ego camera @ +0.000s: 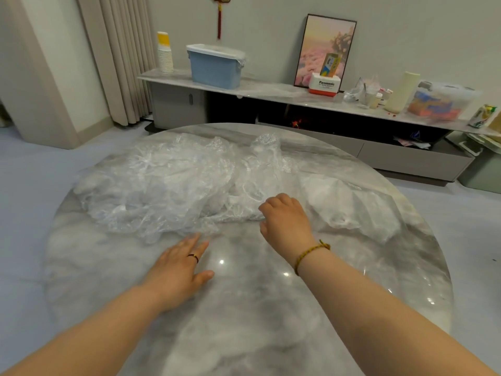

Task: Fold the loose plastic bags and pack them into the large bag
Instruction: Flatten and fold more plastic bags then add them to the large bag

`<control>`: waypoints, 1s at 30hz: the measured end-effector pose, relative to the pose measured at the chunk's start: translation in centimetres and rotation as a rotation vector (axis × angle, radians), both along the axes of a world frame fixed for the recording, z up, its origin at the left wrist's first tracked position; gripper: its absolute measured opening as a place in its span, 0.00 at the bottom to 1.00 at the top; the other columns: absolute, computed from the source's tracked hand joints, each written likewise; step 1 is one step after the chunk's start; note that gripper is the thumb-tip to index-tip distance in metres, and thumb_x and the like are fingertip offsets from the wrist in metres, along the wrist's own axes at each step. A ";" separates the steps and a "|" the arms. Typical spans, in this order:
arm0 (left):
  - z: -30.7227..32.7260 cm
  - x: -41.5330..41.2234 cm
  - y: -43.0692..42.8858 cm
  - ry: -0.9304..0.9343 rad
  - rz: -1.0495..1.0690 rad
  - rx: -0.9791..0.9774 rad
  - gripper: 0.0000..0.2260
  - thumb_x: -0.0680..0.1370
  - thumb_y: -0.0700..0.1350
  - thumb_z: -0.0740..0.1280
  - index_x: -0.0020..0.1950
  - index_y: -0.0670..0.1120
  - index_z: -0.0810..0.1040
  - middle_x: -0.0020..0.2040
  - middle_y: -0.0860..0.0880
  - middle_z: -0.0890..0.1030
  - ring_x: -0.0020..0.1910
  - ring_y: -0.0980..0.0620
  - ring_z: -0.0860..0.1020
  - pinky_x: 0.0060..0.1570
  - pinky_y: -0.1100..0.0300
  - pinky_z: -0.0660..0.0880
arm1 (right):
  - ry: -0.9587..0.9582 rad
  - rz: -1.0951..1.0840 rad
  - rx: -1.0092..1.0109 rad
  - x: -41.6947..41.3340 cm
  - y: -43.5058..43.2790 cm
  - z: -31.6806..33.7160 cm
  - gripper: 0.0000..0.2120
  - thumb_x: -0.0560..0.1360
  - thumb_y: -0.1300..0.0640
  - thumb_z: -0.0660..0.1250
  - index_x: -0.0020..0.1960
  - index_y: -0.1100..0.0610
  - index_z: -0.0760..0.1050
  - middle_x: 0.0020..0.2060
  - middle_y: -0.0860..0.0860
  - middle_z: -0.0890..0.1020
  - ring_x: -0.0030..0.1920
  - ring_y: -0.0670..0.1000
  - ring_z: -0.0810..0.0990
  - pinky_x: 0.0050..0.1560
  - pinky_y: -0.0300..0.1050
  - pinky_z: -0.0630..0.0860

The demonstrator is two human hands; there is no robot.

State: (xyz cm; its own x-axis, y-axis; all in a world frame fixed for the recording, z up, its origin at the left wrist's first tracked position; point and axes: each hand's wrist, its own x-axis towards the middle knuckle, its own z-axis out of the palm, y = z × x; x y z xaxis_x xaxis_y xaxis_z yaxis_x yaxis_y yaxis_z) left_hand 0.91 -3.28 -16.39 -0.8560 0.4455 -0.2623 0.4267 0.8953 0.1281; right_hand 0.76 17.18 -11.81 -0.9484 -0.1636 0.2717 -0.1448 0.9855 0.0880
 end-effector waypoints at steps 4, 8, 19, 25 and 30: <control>-1.0 0.5 -0.4 -0.029 -0.009 0.014 0.59 0.47 0.74 0.25 0.76 0.50 0.39 0.76 0.50 0.38 0.75 0.54 0.39 0.71 0.58 0.37 | -0.155 -0.201 0.175 -2.9 -0.5 -1.0 0.15 0.76 0.64 0.57 0.62 0.59 0.68 0.60 0.54 0.71 0.65 0.57 0.64 0.65 0.47 0.58; -1.8 0.0 -0.6 -0.016 -0.011 0.030 0.66 0.38 0.69 0.13 0.75 0.50 0.37 0.75 0.51 0.36 0.73 0.57 0.35 0.69 0.58 0.33 | -0.220 -0.269 0.332 -4.8 -0.7 -1.6 0.16 0.75 0.63 0.58 0.63 0.58 0.67 0.64 0.56 0.67 0.70 0.60 0.56 0.69 0.51 0.54; -2.1 -0.1 -0.7 0.013 -0.023 0.084 0.66 0.38 0.69 0.12 0.75 0.50 0.36 0.75 0.51 0.36 0.71 0.58 0.33 0.69 0.59 0.32 | 0.159 -0.276 0.176 -4.4 -0.9 -0.1 0.05 0.62 0.60 0.75 0.33 0.57 0.78 0.37 0.49 0.81 0.60 0.58 0.75 0.62 0.49 0.63; -0.6 1.6 -1.0 0.128 0.088 0.299 0.53 0.55 0.73 0.34 0.76 0.47 0.45 0.77 0.49 0.50 0.75 0.54 0.49 0.71 0.63 0.44 | 0.438 -0.006 0.041 0.5 -2.3 0.8 0.08 0.61 0.59 0.75 0.26 0.53 0.78 0.36 0.48 0.84 0.50 0.57 0.82 0.53 0.48 0.61; 0.7 3.3 -1.2 0.589 -0.006 0.605 0.32 0.66 0.59 0.58 0.66 0.44 0.64 0.61 0.44 0.71 0.58 0.47 0.69 0.58 0.60 0.62 | 0.472 0.208 0.036 7.0 -3.1 -0.5 0.13 0.67 0.56 0.59 0.28 0.51 0.78 0.33 0.45 0.82 0.48 0.54 0.83 0.56 0.50 0.64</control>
State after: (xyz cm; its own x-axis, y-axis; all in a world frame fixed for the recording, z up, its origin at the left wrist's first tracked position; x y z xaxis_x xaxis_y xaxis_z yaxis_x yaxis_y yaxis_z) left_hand 4.17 -4.45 -15.68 -0.7752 0.3707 0.5115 0.5787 0.7414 0.3397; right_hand 7.77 14.04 -12.36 -0.6701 -0.3527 0.6531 -0.2739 0.9353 0.2240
